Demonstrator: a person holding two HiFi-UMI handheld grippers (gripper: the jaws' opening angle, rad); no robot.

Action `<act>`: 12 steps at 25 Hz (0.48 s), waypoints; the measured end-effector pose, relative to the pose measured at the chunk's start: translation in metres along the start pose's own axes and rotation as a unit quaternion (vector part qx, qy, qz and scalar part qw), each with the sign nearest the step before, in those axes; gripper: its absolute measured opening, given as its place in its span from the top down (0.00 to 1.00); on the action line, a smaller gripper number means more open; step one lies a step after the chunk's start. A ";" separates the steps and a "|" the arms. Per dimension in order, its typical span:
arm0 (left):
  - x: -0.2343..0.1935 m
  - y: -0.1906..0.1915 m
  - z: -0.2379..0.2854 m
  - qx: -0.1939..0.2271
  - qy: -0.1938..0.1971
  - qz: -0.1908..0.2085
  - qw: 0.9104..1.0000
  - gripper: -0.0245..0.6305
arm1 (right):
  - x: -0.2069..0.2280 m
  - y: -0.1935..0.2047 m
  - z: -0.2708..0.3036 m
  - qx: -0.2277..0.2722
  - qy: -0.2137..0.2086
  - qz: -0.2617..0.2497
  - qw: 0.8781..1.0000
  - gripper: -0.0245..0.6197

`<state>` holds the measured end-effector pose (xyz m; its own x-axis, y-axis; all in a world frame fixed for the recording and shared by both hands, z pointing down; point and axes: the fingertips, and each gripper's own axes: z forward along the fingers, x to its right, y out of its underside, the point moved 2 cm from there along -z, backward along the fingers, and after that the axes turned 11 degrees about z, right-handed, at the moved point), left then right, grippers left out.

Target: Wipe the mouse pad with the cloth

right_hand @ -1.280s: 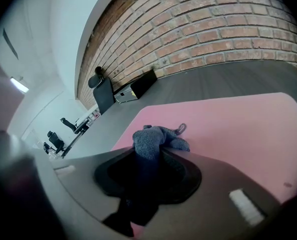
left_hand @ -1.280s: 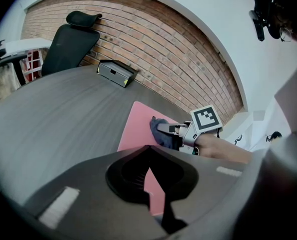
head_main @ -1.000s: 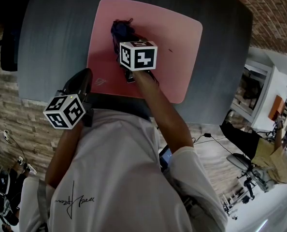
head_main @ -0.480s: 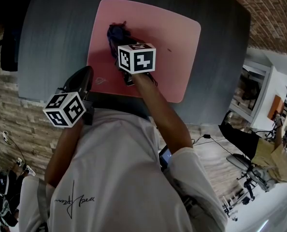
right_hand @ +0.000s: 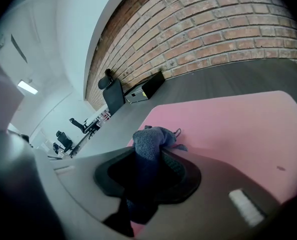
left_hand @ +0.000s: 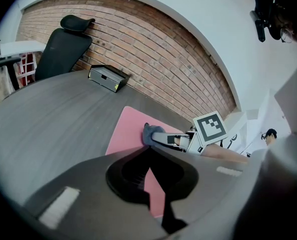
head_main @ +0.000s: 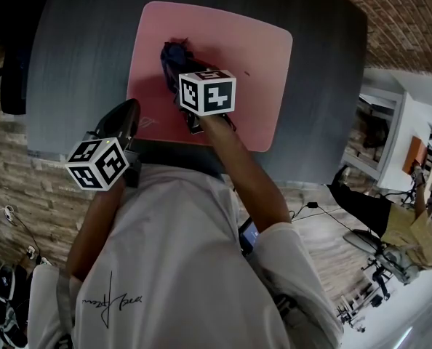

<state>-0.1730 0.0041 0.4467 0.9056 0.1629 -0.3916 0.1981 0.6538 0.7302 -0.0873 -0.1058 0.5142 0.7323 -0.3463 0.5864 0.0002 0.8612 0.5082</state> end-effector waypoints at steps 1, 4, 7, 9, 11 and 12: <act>0.002 0.000 -0.001 0.001 0.002 0.001 1.000 0.95 | -0.001 0.001 -0.003 0.001 0.000 0.000 1.000 0.80; 0.008 0.000 -0.001 0.004 0.005 0.006 1.000 0.95 | -0.001 0.003 -0.011 0.002 0.000 -0.002 1.000 0.80; 0.012 -0.003 0.002 0.009 0.006 0.009 1.000 0.95 | 0.001 0.001 -0.019 0.004 -0.003 0.001 1.000 0.80; 0.017 -0.005 0.005 0.011 0.008 0.011 1.000 0.95 | 0.003 0.000 -0.025 0.006 -0.003 0.000 1.000 0.80; 0.021 -0.006 0.006 0.013 0.012 0.014 1.000 0.95 | 0.004 0.001 -0.030 0.007 -0.003 -0.001 1.000 0.80; 0.023 -0.006 0.007 0.014 0.014 0.015 1.000 0.95 | 0.003 0.002 -0.033 0.007 -0.003 -0.002 1.000 0.80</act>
<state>-0.1511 -0.0013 0.4373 0.9002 0.2030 -0.3853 0.1824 0.6277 0.7568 -0.0624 -0.0926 0.4960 0.7282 -0.3517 0.5883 -0.0069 0.8545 0.5194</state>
